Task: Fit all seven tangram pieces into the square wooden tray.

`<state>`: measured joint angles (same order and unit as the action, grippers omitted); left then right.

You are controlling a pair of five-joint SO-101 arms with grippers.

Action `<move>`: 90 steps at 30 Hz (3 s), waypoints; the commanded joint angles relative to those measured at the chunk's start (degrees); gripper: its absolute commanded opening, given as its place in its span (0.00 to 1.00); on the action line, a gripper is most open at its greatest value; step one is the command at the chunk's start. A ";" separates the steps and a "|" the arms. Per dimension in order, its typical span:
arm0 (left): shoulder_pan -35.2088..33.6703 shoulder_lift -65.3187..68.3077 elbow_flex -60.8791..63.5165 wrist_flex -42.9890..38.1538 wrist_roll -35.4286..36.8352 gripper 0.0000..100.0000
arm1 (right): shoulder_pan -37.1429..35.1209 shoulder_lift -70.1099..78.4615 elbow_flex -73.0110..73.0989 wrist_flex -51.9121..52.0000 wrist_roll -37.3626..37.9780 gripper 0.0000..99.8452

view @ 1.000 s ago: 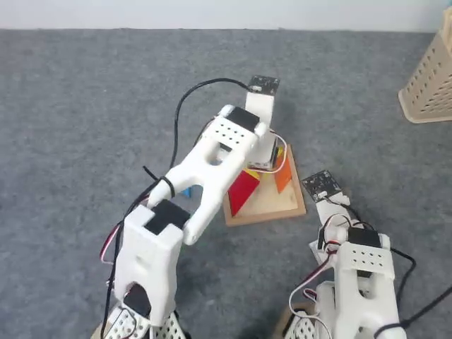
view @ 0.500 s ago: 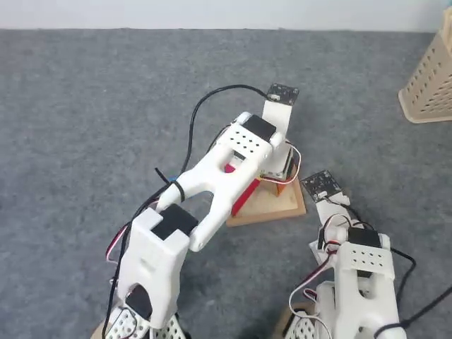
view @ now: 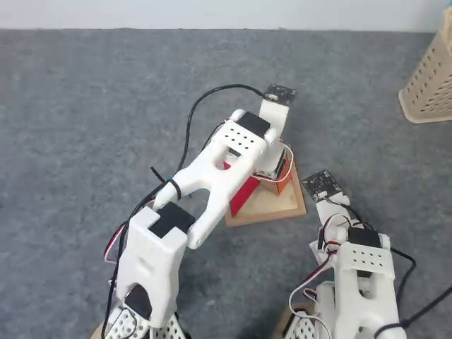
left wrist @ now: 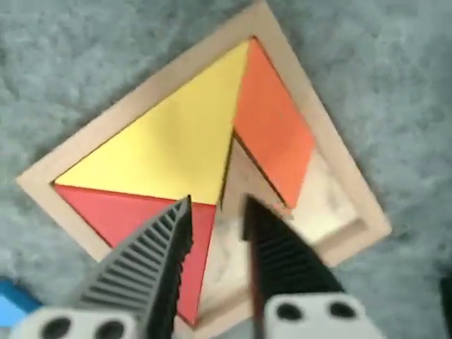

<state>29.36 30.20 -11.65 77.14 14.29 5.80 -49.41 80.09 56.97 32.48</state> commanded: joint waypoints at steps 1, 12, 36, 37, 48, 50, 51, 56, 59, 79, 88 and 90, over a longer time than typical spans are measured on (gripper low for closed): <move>2.02 -1.41 -1.98 0.44 -2.99 0.02 | 0.84 -0.75 -0.09 -0.84 0.79 0.01; 2.55 5.19 -3.30 -3.69 -3.25 0.02 | 0.92 -0.75 -0.09 -0.84 0.79 0.01; -30.86 -46.68 20.18 10.29 -22.42 0.13 | 0.92 -0.75 -0.09 -0.84 0.79 0.01; -33.49 -47.56 22.99 10.29 -24.62 0.13 | 0.92 -0.75 -0.09 -0.84 0.79 0.01; -40.18 -50.81 48.40 21.19 -64.70 0.18 | 0.92 -0.75 -0.09 -0.84 0.79 0.01; -39.56 -50.29 50.24 21.19 -67.34 0.21 | 0.92 -0.75 -0.09 -0.84 0.79 0.01; -39.12 -50.11 51.30 20.92 -69.19 0.22 | 0.92 -0.75 -0.09 -0.84 0.79 0.01; -35.34 -46.15 56.22 16.88 -67.96 0.23 | 0.92 -0.75 -0.09 -0.84 0.79 0.01; -34.11 -41.93 57.71 9.85 -61.71 0.23 | 0.92 -0.75 -0.09 -0.84 0.79 0.01; -33.93 -28.75 60.62 -4.22 -48.44 0.21 | 0.92 -0.75 -0.09 -0.84 0.79 0.01; -34.20 -28.75 53.58 -7.12 -46.33 0.18 | 0.92 -0.75 0.00 -0.84 0.79 0.01; -34.11 -28.75 51.65 -7.03 -44.92 0.18 | 0.92 -0.75 0.00 -0.75 0.79 0.01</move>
<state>-4.75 1.10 45.23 73.89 -32.48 5.80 -49.41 80.09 56.97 32.48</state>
